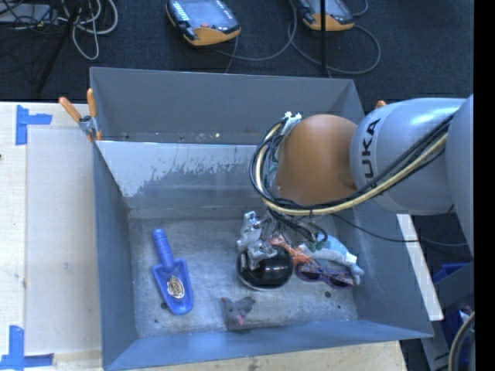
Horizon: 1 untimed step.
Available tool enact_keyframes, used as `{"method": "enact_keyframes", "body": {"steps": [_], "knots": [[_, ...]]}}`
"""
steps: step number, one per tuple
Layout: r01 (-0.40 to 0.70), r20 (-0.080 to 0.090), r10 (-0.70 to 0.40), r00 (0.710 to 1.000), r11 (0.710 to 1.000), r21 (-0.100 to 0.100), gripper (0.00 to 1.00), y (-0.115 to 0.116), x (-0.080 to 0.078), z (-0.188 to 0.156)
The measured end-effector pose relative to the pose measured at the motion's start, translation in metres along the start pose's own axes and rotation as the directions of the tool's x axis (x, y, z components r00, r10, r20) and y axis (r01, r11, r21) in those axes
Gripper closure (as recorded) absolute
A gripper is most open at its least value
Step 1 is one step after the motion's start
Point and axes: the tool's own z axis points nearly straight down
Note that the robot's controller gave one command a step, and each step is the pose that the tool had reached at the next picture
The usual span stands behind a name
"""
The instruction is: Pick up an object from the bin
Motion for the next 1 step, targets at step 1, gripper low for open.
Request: {"method": "enact_keyframes", "body": {"steps": [1], "knots": [[-0.001,0.000,0.001,1.000,1.000,0.000,1.00,0.0000,-0.0001,0.0000]]}}
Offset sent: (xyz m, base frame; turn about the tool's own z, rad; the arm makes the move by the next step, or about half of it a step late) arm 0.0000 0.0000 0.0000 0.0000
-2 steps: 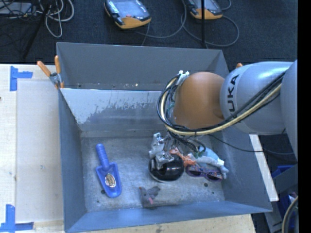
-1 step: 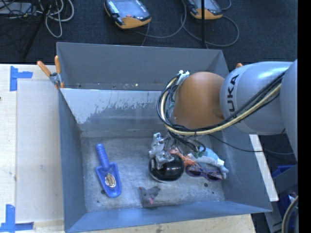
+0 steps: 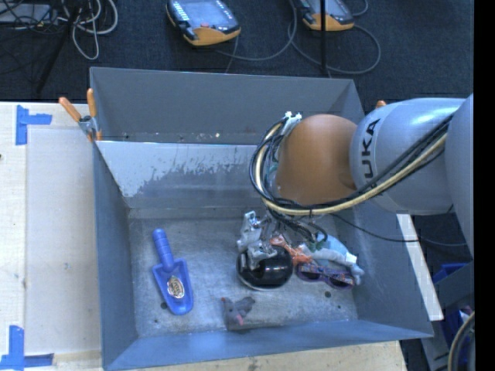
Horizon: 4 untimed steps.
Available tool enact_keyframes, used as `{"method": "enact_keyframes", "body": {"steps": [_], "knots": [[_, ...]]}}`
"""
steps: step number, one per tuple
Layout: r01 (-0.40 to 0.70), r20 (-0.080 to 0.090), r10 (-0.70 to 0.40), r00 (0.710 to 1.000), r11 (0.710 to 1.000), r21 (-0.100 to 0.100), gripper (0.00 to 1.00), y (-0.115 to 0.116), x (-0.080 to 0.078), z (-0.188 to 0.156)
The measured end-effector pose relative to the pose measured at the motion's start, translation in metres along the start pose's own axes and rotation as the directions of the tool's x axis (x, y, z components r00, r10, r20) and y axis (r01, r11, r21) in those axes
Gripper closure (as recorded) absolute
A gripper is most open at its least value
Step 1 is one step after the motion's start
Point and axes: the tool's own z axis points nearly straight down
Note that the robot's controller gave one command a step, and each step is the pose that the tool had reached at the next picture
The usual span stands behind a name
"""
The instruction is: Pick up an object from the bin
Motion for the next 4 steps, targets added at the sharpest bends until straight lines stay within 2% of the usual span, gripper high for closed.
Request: {"method": "enact_keyframes", "body": {"steps": [4], "knots": [[-0.002,0.001,0.002,1.000,1.000,0.000,1.00,-0.0001,-0.0001,0.0000]]}}
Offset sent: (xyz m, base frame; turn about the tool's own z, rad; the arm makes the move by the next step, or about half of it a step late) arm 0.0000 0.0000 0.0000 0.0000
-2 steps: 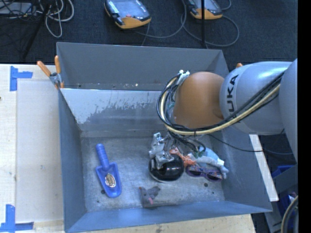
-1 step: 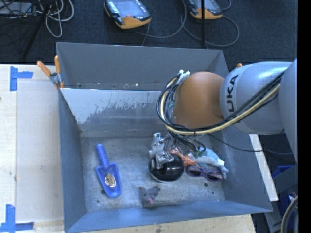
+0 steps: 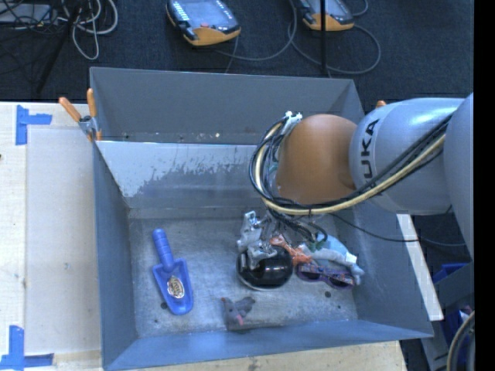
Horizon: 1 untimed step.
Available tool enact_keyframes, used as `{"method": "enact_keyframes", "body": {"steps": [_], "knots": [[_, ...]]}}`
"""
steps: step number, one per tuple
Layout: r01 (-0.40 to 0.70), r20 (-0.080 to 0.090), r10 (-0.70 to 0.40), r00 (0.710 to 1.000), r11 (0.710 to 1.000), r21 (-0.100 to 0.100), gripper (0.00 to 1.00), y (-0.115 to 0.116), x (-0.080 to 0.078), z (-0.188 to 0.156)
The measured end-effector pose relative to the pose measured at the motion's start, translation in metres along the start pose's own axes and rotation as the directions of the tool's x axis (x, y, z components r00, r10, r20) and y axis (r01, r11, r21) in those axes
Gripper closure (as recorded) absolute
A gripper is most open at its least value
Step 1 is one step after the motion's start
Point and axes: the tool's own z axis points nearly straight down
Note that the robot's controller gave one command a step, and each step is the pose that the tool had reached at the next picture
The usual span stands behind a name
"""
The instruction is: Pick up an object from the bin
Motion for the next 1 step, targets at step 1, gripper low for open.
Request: {"method": "enact_keyframes", "body": {"steps": [1], "knots": [[0.000,0.000,0.000,1.000,1.000,0.000,1.00,0.0000,0.0000,0.0000]]}}
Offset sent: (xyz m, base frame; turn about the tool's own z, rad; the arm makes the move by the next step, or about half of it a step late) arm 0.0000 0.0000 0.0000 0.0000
